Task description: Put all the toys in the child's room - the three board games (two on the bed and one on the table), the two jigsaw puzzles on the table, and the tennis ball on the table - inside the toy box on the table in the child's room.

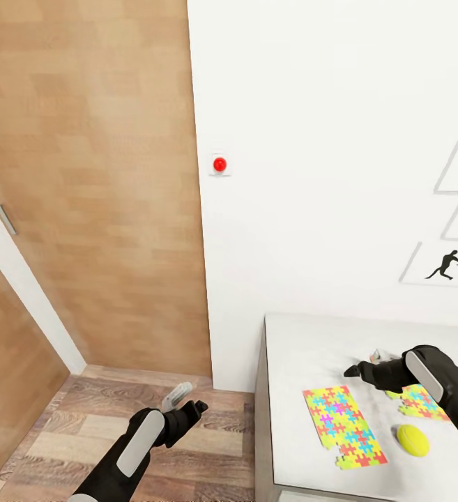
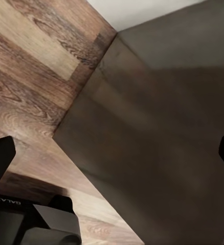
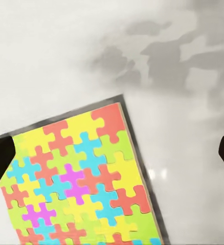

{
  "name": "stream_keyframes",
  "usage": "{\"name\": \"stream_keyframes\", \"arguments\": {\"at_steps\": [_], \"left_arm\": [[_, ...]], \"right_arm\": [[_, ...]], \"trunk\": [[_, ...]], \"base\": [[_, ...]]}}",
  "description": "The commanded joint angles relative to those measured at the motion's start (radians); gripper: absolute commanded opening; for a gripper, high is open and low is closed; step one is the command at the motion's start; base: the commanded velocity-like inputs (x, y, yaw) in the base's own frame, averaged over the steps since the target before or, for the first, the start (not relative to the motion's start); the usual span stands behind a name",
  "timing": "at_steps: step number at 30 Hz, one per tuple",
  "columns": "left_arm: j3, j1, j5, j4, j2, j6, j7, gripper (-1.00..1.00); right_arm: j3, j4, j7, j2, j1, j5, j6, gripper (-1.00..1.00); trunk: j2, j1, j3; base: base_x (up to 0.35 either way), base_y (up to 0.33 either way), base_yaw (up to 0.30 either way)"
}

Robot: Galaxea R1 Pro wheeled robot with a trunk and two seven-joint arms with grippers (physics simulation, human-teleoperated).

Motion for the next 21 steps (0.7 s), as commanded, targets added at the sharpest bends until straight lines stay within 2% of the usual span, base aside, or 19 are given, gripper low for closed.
{"name": "stream_keyframes", "arguments": {"at_steps": [1,9,21], "left_arm": [[-0.001,-0.001,0.01,-0.002,0.0,0.0,0.01,1.0],[-0.001,-0.001,0.01,-0.001,0.0,0.0,0.01,1.0],[-0.001,-0.001,0.009,-0.001,0.0,0.0,0.01,1.0]], "right_arm": [[0.003,0.001,0.012,-0.005,-0.001,0.009,0.018,1.0],[0.001,0.006,0.018,-0.017,-0.001,0.007,0.084,1.0],[0.0,0.012,0.02,-0.017,-0.001,0.006,0.093,1.0]], "trunk": [[-0.002,0.001,-0.003],[-0.002,0.001,-0.014],[-0.002,0.001,-0.033]], "base": [[0.0,0.0,0.0],[0.0,0.0,0.0],[0.0,0.0,0.0]]}}
